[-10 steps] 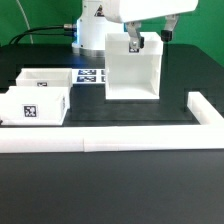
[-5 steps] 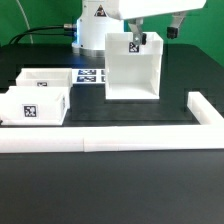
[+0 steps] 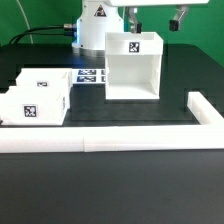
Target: Assemble drawer
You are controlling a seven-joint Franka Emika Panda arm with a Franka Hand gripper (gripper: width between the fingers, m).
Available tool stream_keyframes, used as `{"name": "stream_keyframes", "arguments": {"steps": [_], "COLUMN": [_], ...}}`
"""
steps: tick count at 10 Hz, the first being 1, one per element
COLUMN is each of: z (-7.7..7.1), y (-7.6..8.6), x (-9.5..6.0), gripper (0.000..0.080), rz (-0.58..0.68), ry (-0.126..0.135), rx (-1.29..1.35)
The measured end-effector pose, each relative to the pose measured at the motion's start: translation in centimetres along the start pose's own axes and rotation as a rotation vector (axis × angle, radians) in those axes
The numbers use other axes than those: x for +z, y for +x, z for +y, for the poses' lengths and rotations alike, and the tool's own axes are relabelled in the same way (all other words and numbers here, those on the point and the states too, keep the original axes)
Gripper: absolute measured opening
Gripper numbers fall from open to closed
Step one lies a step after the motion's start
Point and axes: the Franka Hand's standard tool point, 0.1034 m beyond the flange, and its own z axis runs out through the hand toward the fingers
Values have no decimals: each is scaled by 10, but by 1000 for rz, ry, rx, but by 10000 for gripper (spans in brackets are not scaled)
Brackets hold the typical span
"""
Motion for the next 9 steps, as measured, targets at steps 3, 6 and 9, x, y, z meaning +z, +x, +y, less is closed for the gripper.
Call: {"name": "stream_keyframes", "arguments": {"steps": [3,6,9], "z": [-3,-2,-10], "y": [-15,-16,-40], "x": [3,3,11], "gripper": [650,650,650], "rz": [-7,-8,5], "ry": [31,31,36], "rx": [58,61,242]}}
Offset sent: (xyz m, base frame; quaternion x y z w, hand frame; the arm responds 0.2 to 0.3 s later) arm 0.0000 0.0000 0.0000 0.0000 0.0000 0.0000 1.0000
